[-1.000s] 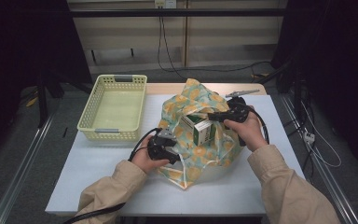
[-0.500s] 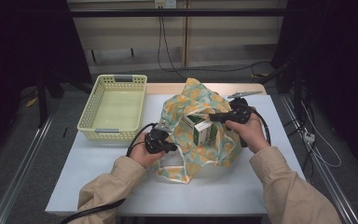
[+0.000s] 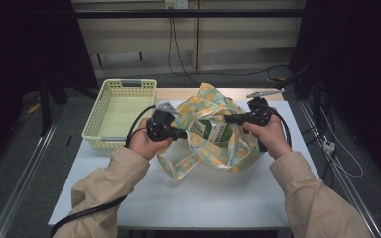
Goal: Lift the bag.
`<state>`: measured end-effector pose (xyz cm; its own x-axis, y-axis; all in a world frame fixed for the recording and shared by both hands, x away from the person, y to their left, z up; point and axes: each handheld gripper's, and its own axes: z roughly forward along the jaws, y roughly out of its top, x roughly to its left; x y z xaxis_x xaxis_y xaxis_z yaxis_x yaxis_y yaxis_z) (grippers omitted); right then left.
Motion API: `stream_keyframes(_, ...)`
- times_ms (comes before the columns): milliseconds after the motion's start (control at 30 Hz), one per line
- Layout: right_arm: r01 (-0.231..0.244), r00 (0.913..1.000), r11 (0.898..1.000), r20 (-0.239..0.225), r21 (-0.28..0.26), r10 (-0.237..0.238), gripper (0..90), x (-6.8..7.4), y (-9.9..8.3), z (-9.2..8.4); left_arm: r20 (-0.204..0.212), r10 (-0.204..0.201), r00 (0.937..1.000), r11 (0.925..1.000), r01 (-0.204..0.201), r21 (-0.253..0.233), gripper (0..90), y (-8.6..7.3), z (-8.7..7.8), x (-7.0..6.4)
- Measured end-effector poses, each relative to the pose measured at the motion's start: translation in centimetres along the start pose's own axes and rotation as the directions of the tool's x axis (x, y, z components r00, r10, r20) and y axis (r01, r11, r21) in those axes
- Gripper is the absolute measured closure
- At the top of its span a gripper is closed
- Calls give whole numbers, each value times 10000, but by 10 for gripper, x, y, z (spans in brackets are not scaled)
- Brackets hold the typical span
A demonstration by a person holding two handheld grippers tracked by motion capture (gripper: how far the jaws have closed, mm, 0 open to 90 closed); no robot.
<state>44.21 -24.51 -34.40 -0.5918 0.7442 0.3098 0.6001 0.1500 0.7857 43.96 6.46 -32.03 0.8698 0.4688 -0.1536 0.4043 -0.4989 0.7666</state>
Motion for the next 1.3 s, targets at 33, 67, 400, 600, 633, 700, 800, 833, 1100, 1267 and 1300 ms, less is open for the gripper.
stream_keyframes(33,29,10000,10000,22,-93,-29,897,1,5,-3,-132,114,9998,9998,-116,-139,900,10,-5,0)
stream_keyframes(67,52,10000,9999,51,-163,-51,897,2,10,-7,-150,117,9998,9994,-122,-324,900,21,-11,0)
stream_keyframes(400,378,9989,9921,328,-1197,-341,898,15,70,-46,-924,534,9943,9892,-653,-1311,900,122,-62,5)
stream_keyframes(600,334,9992,9945,-180,-990,-353,858,18,62,-36,-187,398,9990,9955,-413,-857,857,99,-49,6)
stream_keyframes(633,266,9987,9955,-405,-907,-304,783,18,59,-33,-159,279,9995,9971,-290,-710,734,94,-48,6)
stream_keyframes(700,63,9991,9964,-409,-848,-97,631,19,54,-28,-390,-99,9992,9987,79,-511,434,83,-50,8)
stream_keyframes(800,53,9992,9977,-402,-677,-80,419,24,53,-28,-459,-245,9986,9992,231,-322,335,65,-63,11)
stream_keyframes(833,216,9995,9971,-214,-730,-232,389,26,54,-33,-574,-276,9980,9991,257,-334,256,60,-66,11)
stream_keyframes(1100,467,9989,9948,47,-907,-465,229,15,45,-80,-493,-419,9979,9984,400,-397,56,5,-101,14)
stream_keyframes(1267,933,9949,9943,427,-519,-911,223,5,6,-89,-218,-191,9996,9992,183,-356,53,-46,-97,7)
stream_keyframes(1300,967,9947,9943,405,-454,-949,222,4,-1,-88,-99,-229,9997,9997,228,-132,53,-56,-92,6)
